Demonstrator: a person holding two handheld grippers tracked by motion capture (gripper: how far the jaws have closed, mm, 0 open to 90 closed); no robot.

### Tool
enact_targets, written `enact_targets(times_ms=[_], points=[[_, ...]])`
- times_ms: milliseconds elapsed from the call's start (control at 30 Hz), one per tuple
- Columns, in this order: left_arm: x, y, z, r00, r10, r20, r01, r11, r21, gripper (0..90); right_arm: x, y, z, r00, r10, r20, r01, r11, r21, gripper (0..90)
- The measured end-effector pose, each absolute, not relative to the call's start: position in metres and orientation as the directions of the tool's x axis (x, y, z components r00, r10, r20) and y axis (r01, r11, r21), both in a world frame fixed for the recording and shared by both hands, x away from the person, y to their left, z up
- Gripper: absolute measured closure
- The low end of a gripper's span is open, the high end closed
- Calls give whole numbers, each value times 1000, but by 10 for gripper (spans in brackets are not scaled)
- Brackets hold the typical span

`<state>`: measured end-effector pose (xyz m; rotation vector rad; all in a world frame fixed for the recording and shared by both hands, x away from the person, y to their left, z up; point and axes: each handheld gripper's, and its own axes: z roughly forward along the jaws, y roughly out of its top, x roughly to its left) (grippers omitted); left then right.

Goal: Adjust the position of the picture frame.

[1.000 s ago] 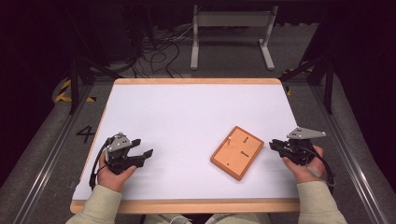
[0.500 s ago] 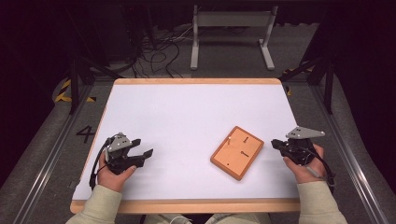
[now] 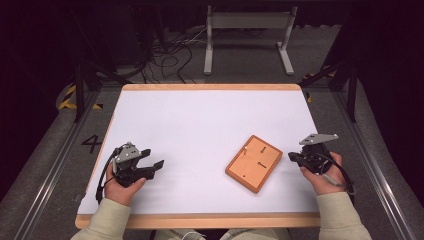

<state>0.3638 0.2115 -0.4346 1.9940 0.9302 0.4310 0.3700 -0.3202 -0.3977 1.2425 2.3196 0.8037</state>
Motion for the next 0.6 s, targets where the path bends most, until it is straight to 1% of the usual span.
enact_targets(times_ms=[200, 333, 400, 600], points=[[364, 211, -435, 664, 746, -45, 448, -350, 823, 337, 381, -312, -398, -542, 836, -85, 635, 474, 609, 900], [364, 212, -435, 663, 747, -46, 448, -347, 824, 339, 389, -309, -401, -515, 854, -68, 685, 458, 566, 900], [364, 212, -436, 662, 748, -50, 450, -343, 825, 342, 394, -309, -408, -494, 867, -63, 728, 452, 515, 900], [363, 212, -435, 661, 748, -53, 452, -341, 824, 342, 402, -306, -416, -500, 863, -79, 747, 475, 466, 900]])
